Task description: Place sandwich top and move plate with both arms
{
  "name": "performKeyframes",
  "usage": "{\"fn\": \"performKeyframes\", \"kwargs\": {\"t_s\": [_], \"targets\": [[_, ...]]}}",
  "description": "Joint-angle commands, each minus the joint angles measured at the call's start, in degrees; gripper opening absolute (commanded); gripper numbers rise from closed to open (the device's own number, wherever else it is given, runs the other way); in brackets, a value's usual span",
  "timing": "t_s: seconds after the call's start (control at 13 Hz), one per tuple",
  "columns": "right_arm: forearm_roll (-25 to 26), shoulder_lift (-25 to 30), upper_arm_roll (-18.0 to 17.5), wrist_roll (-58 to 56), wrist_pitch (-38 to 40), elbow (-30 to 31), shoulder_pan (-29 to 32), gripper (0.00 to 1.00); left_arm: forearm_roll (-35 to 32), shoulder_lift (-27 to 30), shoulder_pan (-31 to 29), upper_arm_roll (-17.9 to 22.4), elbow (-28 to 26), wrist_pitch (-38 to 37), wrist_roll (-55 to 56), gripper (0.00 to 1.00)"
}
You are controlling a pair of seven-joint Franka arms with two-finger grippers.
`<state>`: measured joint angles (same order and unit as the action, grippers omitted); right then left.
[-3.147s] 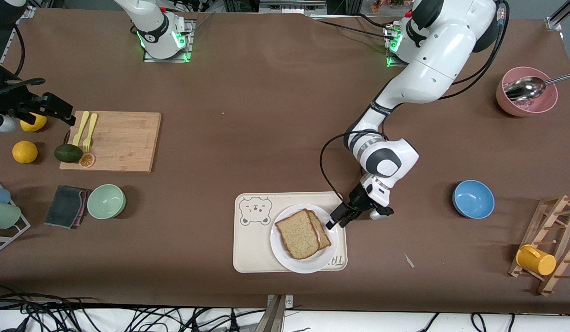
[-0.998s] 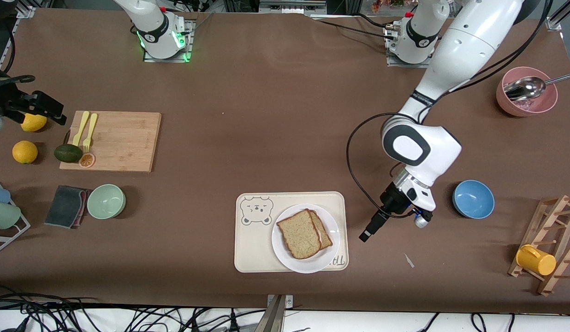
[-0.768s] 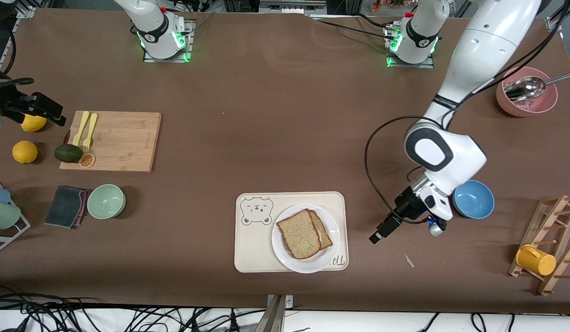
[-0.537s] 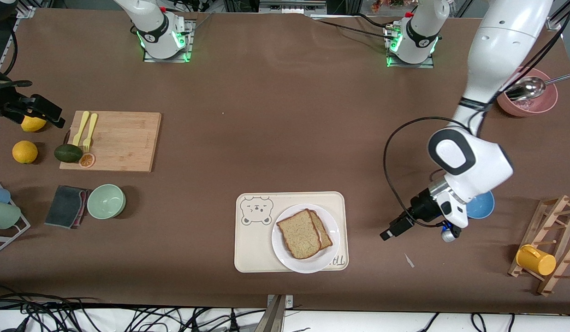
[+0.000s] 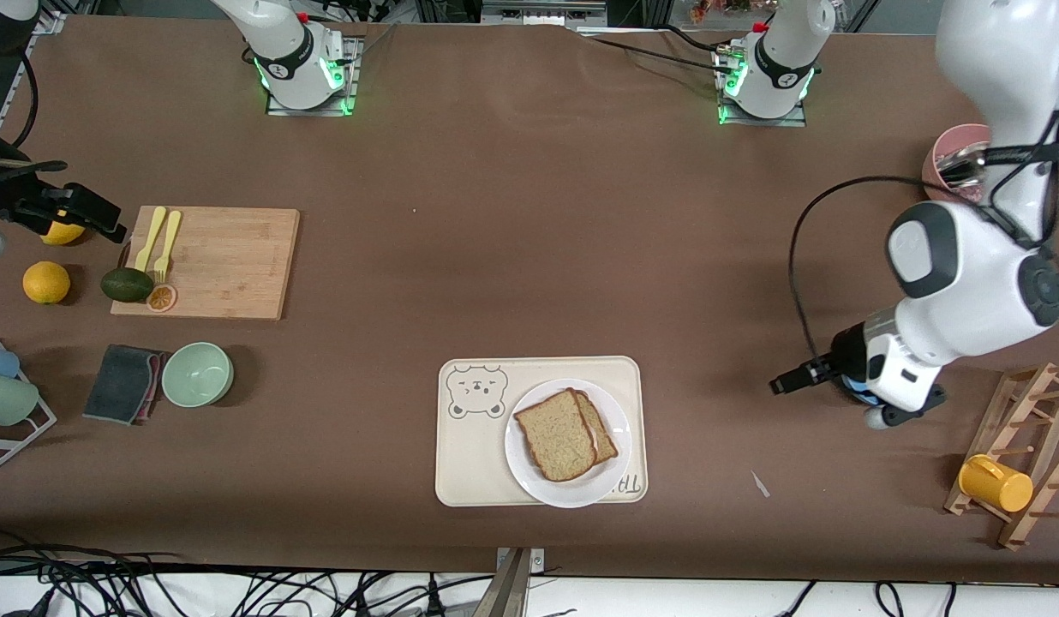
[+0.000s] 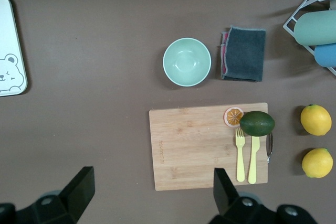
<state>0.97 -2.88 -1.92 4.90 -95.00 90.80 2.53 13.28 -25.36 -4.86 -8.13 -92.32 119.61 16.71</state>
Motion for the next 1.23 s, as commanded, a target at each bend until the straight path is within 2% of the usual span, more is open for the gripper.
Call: {"fn": "performKeyframes", "kwargs": {"t_s": [0.0,0.31,0.46,0.92,1.15], "targets": [[-1.9,-0.3,0.0,0.4,0.4,-0.7,0.4,1.0,-5.2,8.4,-2.9,0.0,-4.1,-7.6,-0.2,1.0],[-2.0,-0.1,-0.2,-0.2,0.7,-0.7,0.4,1.0,-12.9,20.2,-5.2,0.0,-11.1,-11.5,-0.8,1.0],[-2.0,0.0,-0.5,0.7,2.6,-0.6,0.1,1.0,-13.9,26.0,-7.4,0.0,-13.3,-16.4,-6.0,1.0],[-2.0,0.3,-0.5,0.5,3.5,-0.7,0.0,1.0,-13.8,34.2,-8.6,1.3,-11.2,-32.7,-17.3,1.0],[-1.9,0.4,-0.4,0.3,3.4,-1.0,0.0,1.0,-13.0,35.0,-8.6,2.9,-8.5,-37.1,-20.3,1.0]]}}
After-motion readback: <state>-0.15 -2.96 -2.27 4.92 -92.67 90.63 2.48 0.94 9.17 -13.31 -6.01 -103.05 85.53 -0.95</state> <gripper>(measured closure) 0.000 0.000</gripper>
